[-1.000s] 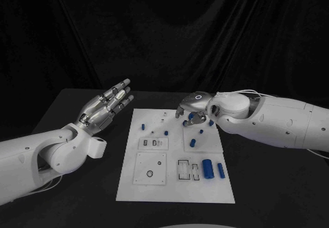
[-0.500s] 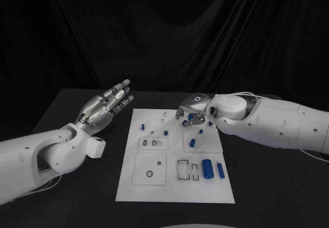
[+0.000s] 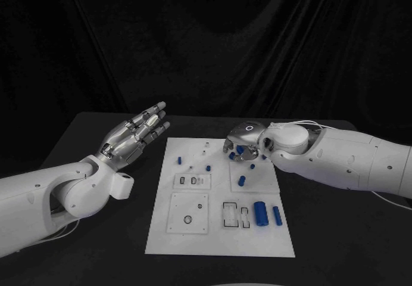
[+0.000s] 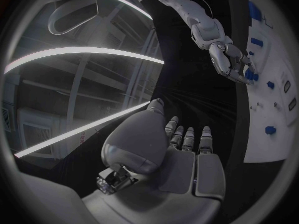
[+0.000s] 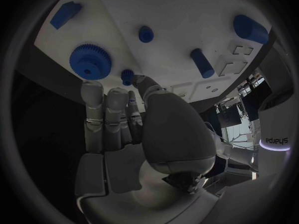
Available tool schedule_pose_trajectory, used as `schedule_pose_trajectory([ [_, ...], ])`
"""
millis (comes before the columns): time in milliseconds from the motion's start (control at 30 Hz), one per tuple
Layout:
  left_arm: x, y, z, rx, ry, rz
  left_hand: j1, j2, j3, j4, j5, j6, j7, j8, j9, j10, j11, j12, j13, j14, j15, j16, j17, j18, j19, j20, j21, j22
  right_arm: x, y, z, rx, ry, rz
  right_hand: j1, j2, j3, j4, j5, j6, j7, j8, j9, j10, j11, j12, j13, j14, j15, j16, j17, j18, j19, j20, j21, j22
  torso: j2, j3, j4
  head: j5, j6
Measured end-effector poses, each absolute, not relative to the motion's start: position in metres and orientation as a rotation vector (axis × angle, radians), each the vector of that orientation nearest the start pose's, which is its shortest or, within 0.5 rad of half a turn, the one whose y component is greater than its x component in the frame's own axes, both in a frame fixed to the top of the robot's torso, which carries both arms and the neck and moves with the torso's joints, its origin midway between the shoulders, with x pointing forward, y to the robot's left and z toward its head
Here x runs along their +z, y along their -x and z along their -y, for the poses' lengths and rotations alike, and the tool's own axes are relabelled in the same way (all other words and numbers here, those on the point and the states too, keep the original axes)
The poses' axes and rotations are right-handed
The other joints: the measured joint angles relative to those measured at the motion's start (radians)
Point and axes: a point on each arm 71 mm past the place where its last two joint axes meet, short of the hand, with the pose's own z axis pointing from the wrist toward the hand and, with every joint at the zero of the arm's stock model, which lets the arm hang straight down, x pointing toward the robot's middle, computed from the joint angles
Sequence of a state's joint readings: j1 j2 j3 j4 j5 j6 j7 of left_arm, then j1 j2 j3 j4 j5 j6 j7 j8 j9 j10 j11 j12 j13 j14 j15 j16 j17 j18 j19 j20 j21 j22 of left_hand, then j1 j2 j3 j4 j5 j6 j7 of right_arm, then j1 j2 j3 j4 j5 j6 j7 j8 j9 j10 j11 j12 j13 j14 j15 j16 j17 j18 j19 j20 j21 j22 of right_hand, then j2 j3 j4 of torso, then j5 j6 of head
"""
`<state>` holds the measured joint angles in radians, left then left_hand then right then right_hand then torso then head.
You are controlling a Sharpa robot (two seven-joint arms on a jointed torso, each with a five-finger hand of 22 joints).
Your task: Assemble the parts on the task board
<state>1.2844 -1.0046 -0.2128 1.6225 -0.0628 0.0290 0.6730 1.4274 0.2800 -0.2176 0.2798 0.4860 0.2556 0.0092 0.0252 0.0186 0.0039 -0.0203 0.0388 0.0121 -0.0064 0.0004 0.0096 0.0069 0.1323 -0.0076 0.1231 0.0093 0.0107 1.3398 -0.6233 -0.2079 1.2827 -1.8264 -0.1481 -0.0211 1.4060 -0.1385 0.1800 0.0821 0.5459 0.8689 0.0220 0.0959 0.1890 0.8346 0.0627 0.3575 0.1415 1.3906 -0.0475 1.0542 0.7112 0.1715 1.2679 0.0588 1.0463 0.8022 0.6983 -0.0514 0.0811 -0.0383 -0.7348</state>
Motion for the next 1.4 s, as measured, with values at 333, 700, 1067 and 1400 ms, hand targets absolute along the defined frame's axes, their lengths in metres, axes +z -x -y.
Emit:
schedule_pose_trajectory([
  [333, -0.1728, -0.4488, -0.2432, -1.906, 0.846, -1.410, 0.000, 0.000, 0.000, 0.000, 0.002, 0.004, 0.004, 0.000, 0.000, 0.003, 0.003, 0.000, 0.000, 0.000, 0.000, 0.000, 0.000, 0.000, 0.000, 0.000, 0.000, 0.000, -0.1968, -0.5252, 0.1518, 0.386, 0.757, -1.647, 0.000, 0.000, 0.001, -0.001, 0.000, 0.014, 0.003, 0.001, 0.019, 0.009, -0.007, 0.012, 0.017, 0.000, 0.000, 0.000, 0.000, 0.000, 0.000, 0.000, 0.000, 0.013, 0.000, 0.0006, -0.0006, 0.000, -0.007],
  [700, -0.1733, -0.4488, -0.2428, -1.915, 0.847, -1.421, 0.020, -0.001, 0.000, 0.000, 0.011, 0.029, 0.029, 0.008, 0.002, 0.001, 0.012, 0.000, 0.000, 0.009, 0.009, 0.000, 0.000, 0.000, 0.012, 0.013, 0.000, 0.000, -0.1979, -0.5284, 0.1545, 0.379, 0.753, -1.644, 0.000, 0.000, 0.038, -0.005, -0.001, 0.051, 0.010, 0.040, 0.068, 0.034, -0.002, 0.043, 0.046, 0.000, 0.000, 0.027, 0.024, 0.000, 0.000, 0.000, 0.022, 0.047, 0.001, 0.0009, -0.0017, 0.002, -0.014],
  [1067, -0.1740, -0.4494, -0.2422, -1.922, 0.848, -1.434, 0.020, -0.001, 0.000, 0.000, 0.023, 0.038, 0.030, 0.008, 0.002, 0.003, 0.024, 0.012, 0.000, 0.002, 0.016, 0.000, 0.000, 0.000, 0.012, 0.014, 0.000, 0.000, -0.2010, -0.5310, 0.1572, 0.373, 0.751, -1.650, 0.000, 0.000, 0.058, -0.024, -0.002, 0.069, 0.027, 0.100, 0.145, 0.084, -0.019, 0.070, 0.072, 0.009, -0.009, 0.046, 0.046, 0.000, 0.007, -0.006, 0.043, 0.100, 0.001, 0.0012, -0.0024, 0.002, -0.020],
  [1400, -0.1747, -0.4502, -0.2428, -1.924, 0.850, -1.441, 0.024, 0.003, 0.000, 0.000, 0.023, 0.045, 0.037, 0.008, 0.002, 0.003, 0.025, 0.012, 0.000, 0.002, 0.016, 0.000, 0.000, 0.000, 0.002, 0.024, 0.000, 0.000, -0.2023, -0.5305, 0.1570, 0.389, 0.760, -1.642, 0.000, 0.000, 0.092, -0.037, -0.025, 0.072, 0.039, 0.138, 0.182, 0.129, -0.036, 0.070, 0.078, 0.016, -0.016, 0.047, 0.060, 0.000, 0.015, -0.014, 0.081, 0.143, 0.001, 0.0012, -0.0024, 0.002, -0.025],
])
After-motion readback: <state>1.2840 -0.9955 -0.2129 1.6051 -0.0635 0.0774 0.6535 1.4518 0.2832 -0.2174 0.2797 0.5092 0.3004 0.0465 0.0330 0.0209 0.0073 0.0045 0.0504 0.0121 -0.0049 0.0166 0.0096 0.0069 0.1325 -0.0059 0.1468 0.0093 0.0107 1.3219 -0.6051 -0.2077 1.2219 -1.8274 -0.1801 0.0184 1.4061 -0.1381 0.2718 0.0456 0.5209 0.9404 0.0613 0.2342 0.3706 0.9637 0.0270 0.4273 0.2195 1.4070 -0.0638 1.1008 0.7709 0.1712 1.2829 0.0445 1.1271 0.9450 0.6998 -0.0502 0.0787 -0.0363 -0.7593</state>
